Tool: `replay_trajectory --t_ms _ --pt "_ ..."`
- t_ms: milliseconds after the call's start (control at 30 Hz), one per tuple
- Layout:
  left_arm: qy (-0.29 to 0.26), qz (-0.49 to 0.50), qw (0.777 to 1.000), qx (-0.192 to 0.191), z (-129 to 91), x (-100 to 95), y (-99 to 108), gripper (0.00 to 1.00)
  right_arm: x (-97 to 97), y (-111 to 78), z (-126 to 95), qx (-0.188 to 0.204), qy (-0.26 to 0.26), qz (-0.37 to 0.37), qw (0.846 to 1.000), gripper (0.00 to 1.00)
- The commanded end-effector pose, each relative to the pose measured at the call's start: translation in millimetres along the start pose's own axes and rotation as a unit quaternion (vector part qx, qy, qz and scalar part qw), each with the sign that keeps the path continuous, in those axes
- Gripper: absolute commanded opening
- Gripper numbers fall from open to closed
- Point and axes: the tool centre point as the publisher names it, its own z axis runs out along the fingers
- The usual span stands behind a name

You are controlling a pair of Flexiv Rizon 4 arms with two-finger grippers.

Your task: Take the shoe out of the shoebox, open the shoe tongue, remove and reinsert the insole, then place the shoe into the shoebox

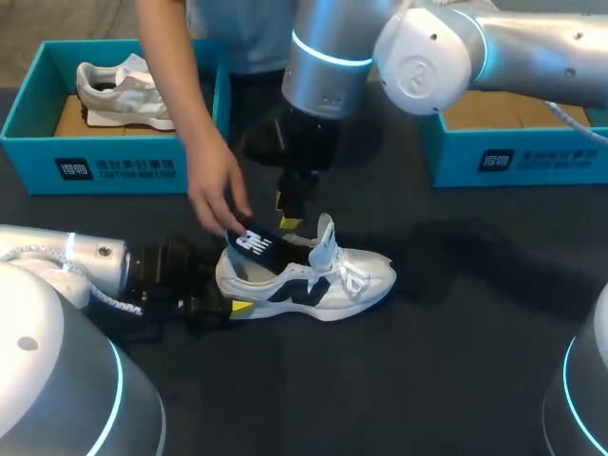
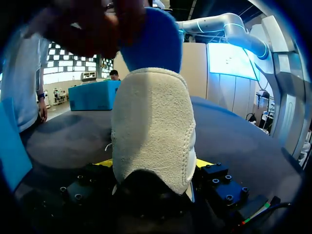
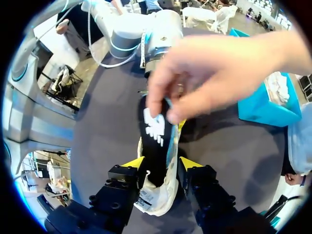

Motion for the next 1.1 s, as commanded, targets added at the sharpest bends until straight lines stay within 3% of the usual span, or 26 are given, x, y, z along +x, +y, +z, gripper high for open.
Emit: replay_trajectory --t_ms 33,733,1100 --pt "0.000 0.000 1.000 -0.001 -0.1 -1.1 2.5 0.00 3.9 -2.5 -1.8 -0.001 -0.008 0.005 1.000 0.44" --pt "0.000 0.000 1.000 -0.001 -0.1 -1.1 2.5 0.00 7.8 6.0 -20.4 0.008 -0.006 -0.007 1.000 0.46" --pt "0.000 0.000 1.000 -0.001 -0.1 -1.1 2.5 0.00 4.4 11.1 -18.2 0.011 0.011 -0.021 1.000 0.47"
